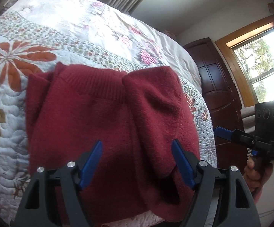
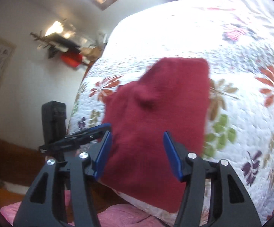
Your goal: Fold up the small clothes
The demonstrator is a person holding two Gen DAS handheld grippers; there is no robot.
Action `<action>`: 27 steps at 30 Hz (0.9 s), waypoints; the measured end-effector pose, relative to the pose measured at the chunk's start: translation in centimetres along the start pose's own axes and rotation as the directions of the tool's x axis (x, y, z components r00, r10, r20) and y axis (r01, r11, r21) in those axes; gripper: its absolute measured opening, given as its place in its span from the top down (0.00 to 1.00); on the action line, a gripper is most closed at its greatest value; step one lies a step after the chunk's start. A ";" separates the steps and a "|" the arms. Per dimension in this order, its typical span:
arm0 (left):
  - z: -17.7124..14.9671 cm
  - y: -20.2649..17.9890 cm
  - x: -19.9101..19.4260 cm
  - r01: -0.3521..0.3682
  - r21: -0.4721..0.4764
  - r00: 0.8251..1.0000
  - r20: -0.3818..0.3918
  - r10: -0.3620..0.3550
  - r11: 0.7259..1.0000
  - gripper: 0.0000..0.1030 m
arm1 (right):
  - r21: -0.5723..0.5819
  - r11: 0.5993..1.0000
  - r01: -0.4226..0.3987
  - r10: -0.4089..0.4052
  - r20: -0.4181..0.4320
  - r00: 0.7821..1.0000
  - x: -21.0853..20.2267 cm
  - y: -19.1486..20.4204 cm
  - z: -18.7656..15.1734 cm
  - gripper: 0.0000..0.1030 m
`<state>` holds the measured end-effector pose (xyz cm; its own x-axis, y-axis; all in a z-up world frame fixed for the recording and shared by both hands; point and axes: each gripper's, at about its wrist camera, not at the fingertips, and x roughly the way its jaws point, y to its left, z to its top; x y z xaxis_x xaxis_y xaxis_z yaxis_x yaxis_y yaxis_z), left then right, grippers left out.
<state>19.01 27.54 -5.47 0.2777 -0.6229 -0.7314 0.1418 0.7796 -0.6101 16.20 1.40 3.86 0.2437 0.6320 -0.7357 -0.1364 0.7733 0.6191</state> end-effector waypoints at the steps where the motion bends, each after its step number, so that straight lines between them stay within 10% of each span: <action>1: 0.1 -0.2 0.6 -0.002 -0.003 1.000 -0.013 0.002 1.000 0.27 | 0.025 1.000 -0.001 0.001 0.004 1.000 -0.2 -1.0 -0.8 0.45; 11: 2.7 -1.3 5.8 0.072 -0.077 0.991 -0.110 -0.081 0.994 0.30 | 0.185 0.983 -0.001 -0.004 0.027 1.000 -1.4 -8.7 -6.1 0.45; 15: 3.3 -2.5 7.4 0.029 -0.052 0.990 -0.135 -0.036 0.998 0.51 | 0.203 0.979 -0.003 -0.007 0.047 0.999 -2.5 -9.9 -7.1 0.45; 19: 3.0 -2.5 6.6 0.011 -0.078 0.996 -0.088 -0.018 0.997 0.82 | 0.217 0.976 -0.001 -0.012 0.056 0.998 -3.0 -10.6 -7.4 0.43; 27: 2.6 -4.0 1.7 0.098 -0.050 0.994 0.049 -0.095 0.994 0.85 | 0.230 0.973 -0.009 0.000 0.040 0.999 -2.1 -11.2 -7.7 0.43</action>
<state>21.36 23.57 -3.45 0.3089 -0.6903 -0.6542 0.1201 0.7107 -0.6932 9.87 -8.15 -3.64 0.2817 0.6292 -0.7244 0.0860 0.7354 0.6721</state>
